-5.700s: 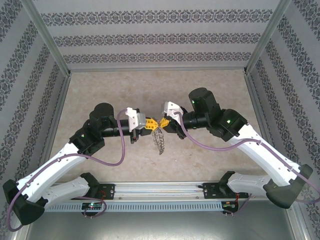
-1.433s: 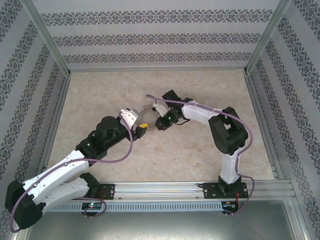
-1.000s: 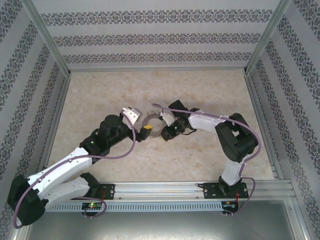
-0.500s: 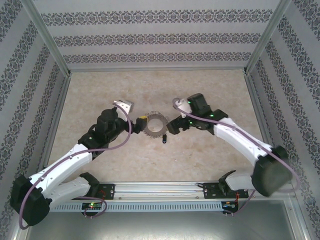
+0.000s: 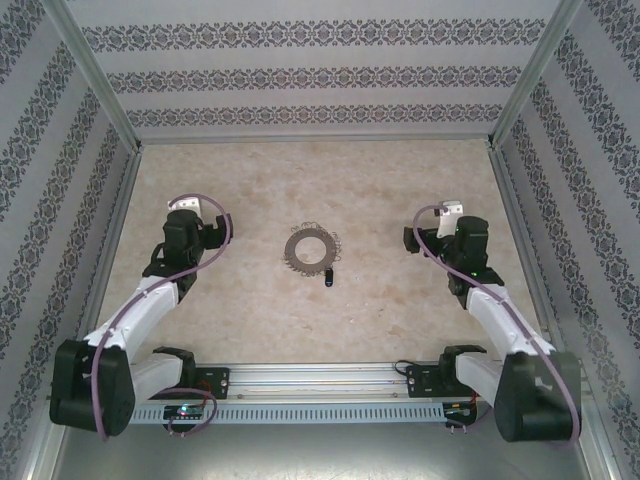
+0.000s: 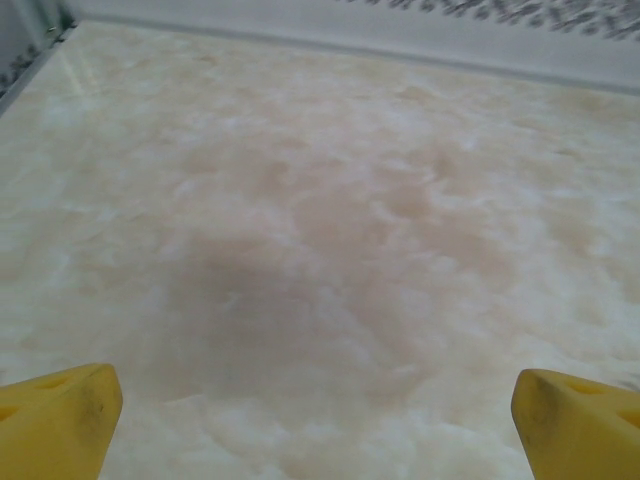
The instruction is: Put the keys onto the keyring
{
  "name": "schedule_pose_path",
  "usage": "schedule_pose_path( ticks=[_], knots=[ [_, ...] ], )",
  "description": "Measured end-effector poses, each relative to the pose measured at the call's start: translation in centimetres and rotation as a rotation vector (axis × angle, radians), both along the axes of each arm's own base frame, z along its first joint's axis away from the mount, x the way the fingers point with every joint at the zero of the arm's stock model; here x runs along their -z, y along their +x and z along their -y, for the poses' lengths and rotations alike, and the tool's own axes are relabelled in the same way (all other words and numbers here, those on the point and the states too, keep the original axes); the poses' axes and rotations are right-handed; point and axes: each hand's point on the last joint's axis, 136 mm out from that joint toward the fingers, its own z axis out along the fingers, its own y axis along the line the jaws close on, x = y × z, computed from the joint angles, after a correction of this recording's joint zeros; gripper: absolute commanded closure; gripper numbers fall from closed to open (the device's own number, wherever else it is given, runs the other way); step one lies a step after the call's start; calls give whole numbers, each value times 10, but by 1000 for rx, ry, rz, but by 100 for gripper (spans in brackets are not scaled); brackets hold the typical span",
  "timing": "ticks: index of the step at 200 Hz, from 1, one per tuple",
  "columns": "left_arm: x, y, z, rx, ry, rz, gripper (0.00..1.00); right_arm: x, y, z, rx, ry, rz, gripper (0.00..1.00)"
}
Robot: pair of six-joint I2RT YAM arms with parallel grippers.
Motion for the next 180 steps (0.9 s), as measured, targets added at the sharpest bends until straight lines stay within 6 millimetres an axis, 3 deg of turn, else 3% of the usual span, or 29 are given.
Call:
schedule_pose_path(
  ticks=[27,77,111,136,180],
  knots=[
    [25,6,-20,-67,34,-19,0,30,15,4,14,-5,-11,2],
    [72,5,-42,-108,91,-27,0,47,40,11,53,-20,39,2],
    [77,17,-42,-66,97,45,0,45,47,17,92,-24,83,2],
    [92,21,-33,-5,93,41,0,36,50,22,119,-33,121,2],
    [81,28,-27,35,94,91,0,33,52,26,150,-50,137,2]
  ],
)
